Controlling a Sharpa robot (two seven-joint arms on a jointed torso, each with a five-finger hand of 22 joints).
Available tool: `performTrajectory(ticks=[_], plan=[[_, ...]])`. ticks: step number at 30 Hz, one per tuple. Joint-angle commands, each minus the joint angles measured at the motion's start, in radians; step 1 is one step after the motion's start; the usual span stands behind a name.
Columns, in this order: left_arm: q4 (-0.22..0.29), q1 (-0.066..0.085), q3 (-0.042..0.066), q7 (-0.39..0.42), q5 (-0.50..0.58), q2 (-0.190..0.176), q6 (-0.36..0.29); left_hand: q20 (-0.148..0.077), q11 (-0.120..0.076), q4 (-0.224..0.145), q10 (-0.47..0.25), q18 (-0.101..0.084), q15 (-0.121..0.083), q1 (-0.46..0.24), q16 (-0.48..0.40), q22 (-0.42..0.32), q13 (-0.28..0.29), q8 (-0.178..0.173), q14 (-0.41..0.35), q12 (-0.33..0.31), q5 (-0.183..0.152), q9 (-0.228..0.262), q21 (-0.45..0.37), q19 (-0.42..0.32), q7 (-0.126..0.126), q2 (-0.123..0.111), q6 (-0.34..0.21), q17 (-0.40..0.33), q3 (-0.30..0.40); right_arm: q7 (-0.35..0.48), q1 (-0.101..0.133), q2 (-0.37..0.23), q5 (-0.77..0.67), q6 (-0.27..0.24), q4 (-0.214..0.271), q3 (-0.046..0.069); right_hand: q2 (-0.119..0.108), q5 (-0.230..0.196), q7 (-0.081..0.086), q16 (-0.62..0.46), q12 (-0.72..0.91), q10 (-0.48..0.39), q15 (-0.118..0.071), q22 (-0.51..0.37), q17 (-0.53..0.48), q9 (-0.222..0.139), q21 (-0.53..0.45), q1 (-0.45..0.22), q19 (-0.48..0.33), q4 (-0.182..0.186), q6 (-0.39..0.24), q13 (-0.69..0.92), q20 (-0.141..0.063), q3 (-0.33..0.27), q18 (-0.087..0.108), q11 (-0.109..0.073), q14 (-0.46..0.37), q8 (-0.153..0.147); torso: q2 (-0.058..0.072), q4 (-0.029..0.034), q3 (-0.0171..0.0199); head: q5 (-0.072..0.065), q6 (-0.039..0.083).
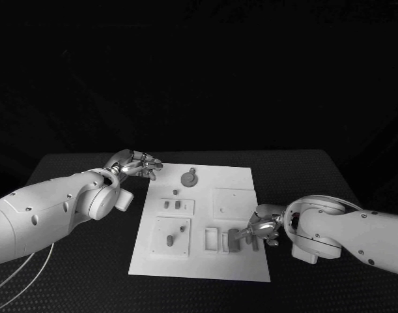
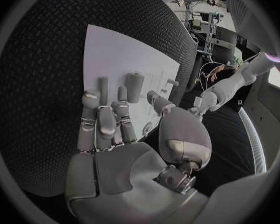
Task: Assemble the parts on the task board
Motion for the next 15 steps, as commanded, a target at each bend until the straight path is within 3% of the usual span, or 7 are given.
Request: performTrajectory(ticks=[1, 15], plan=[[0.008, 0.0, 0.0, 0.009, 0.008, -0.001, 0.016, 0.002, 0.0, 0.006, -0.007, -0.002, 0.001, -0.008, -0.006, 0.001, -0.001, 0.006, 0.002, 0.001, 0.0, -0.001, -0.007, 0.006, 0.002, 0.001, -0.008, 0.002, -0.004, -0.024, -0.008, 0.016, -0.031, -0.004, -0.012, -0.002, -0.006, 0.0, 0.001, -0.007, 0.002, 0.007, -0.007, 0.001, 0.0, 0.002, -0.004, -0.008, 0.003, 0.005, 0.007, 0.002, -0.003, 0.0, 0.015, -0.002, 0.016, 0.001, -0.009, 0.0013, -0.0009, 0.001, -0.007], [0.012, 0.0, 0.0, 0.007, 0.008, 0.0, 0.019, 0.002, 0.0, 0.008, -0.007, -0.002, 0.001, -0.013, -0.008, 0.001, -0.002, 0.006, 0.002, 0.001, 0.0, -0.002, -0.007, 0.005, 0.002, 0.0, -0.009, 0.003, -0.005, -0.016, -0.032, 0.086, -0.066, -0.038, -0.07, -0.004, -0.014, 0.0, 0.004, -0.008, 0.002, 0.004, -0.005, 0.005, -0.011, -0.004, -0.004, -0.009, 0.0, 0.008, -0.001, 0.008, -0.005, 0.002, 0.015, 0.0, 0.007, -0.014, -0.006, 0.0015, -0.0033, 0.004, -0.019]])
